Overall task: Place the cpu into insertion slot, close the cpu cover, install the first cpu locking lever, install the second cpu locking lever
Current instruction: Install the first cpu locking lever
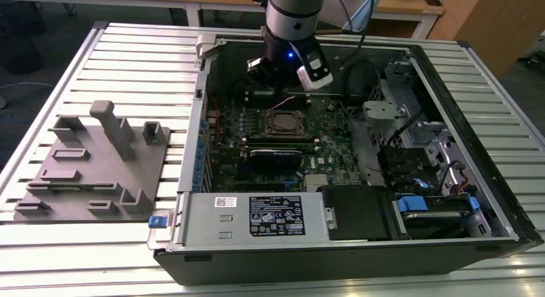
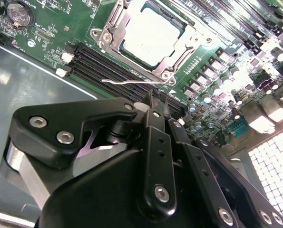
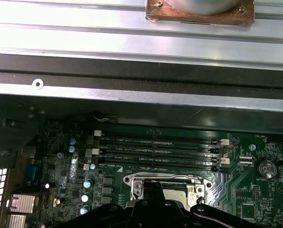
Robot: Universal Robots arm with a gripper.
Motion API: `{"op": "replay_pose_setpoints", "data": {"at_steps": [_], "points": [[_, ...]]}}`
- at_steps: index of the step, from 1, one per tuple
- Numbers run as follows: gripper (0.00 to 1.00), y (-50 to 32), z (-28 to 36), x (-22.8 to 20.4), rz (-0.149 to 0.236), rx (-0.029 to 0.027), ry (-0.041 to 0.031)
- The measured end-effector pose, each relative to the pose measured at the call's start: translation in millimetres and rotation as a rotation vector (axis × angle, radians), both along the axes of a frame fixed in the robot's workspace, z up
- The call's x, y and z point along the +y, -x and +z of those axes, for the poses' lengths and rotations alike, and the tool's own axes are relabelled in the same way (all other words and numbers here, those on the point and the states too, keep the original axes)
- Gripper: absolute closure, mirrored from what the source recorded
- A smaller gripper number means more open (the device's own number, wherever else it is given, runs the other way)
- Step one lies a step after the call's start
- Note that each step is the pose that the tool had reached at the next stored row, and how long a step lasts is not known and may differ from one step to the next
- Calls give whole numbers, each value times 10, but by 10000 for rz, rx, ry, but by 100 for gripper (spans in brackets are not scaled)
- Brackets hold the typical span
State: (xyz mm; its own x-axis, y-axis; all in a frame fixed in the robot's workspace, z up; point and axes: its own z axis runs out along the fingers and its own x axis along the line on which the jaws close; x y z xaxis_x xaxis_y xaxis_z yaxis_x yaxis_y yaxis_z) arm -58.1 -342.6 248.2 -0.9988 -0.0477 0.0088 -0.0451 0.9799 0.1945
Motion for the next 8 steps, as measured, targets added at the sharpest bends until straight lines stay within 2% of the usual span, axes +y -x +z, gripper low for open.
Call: {"op": "replay_pose_setpoints", "data": {"at_steps": [8], "points": [[90, 0, -13, 0, 0, 0, -1]]}}
